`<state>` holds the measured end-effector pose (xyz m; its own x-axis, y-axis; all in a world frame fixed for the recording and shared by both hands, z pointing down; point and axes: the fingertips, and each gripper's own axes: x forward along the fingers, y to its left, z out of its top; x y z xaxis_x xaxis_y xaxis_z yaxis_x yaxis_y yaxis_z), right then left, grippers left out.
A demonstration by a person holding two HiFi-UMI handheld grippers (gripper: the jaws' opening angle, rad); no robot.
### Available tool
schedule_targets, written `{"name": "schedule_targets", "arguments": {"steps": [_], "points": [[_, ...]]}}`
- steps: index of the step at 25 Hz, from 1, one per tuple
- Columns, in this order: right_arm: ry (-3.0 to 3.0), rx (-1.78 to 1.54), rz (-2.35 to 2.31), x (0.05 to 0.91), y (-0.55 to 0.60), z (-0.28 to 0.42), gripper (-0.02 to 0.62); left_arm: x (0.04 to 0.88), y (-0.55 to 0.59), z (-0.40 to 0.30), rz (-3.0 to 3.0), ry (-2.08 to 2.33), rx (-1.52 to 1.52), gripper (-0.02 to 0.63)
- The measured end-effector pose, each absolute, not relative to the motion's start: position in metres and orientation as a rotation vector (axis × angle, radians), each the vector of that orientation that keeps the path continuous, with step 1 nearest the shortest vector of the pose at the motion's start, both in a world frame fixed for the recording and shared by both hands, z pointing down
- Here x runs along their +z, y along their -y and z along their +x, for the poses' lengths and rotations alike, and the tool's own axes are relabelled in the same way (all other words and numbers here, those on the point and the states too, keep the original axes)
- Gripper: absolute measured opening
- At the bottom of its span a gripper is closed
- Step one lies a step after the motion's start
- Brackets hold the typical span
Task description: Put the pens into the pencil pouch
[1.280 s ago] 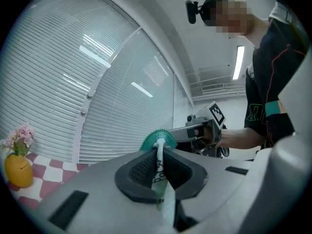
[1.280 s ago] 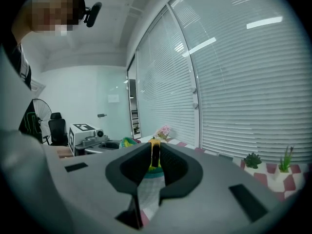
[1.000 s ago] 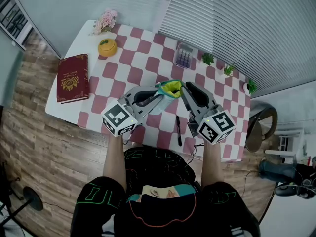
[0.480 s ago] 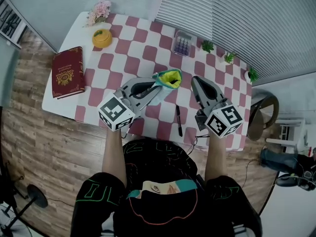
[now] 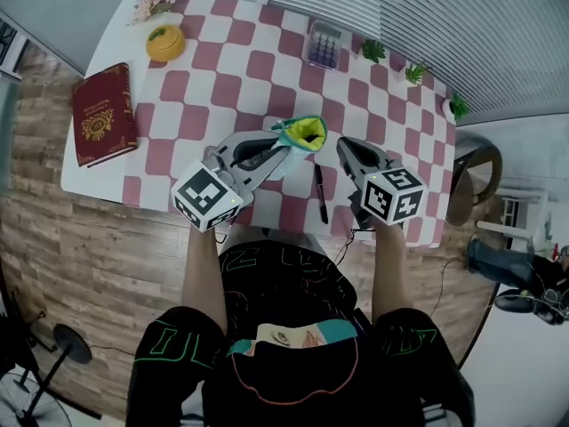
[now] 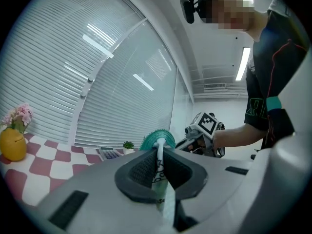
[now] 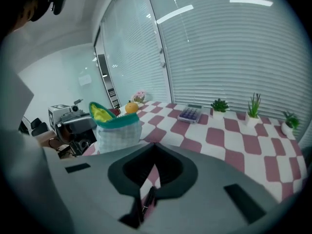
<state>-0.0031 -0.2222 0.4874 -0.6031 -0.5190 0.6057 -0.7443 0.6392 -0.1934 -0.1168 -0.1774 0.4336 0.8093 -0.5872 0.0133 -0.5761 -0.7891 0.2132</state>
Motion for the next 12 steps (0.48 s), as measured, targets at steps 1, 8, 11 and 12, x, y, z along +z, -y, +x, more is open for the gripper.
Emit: {"name": "schedule_targets", "arguments": {"steps": [1,8,11,12], "points": [[2.331,0.610,0.977,0.495,0.220,-0.002,0.003,0.435,0.177,-0.116,2.784,0.901,-0.090,0.023],[2.167,0.670,0.890,0.539,0.199,0.001,0.005,0.441,0.170,-0.117,2.770,0.892,-0.126,0.023],[2.128,0.689,0.840,0.552,0.189,-0.001,0.006,0.440,0.167,-0.119,2.771,0.878,-0.157,0.023],[2.115,0.696,0.820,0.557,0.186,-0.002,0.007,0.440,0.167,-0.120,2.769,0.875,-0.169,0.023]]}}
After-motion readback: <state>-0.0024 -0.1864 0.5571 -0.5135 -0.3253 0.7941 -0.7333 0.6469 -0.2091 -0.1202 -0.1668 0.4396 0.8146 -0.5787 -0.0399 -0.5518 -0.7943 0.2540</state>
